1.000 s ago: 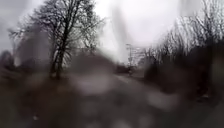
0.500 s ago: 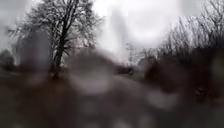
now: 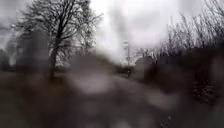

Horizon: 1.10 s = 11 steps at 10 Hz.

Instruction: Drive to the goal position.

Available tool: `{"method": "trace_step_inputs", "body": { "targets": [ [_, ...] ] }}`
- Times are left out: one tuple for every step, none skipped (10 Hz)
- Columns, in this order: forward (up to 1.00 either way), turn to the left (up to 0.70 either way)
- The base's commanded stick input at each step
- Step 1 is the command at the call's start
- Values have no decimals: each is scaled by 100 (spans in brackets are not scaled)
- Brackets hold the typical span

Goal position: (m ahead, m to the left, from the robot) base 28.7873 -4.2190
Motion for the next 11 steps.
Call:
{"method": "trace_step_inputs", "body": {
  "targets": [
    [85,0],
    [85,0],
    [85,0],
    [85,0],
    [85,0],
    [85,0],
    [85,0],
    [85,0],
    [85,0],
    [85,0],
    [85,0]
  ]
}}
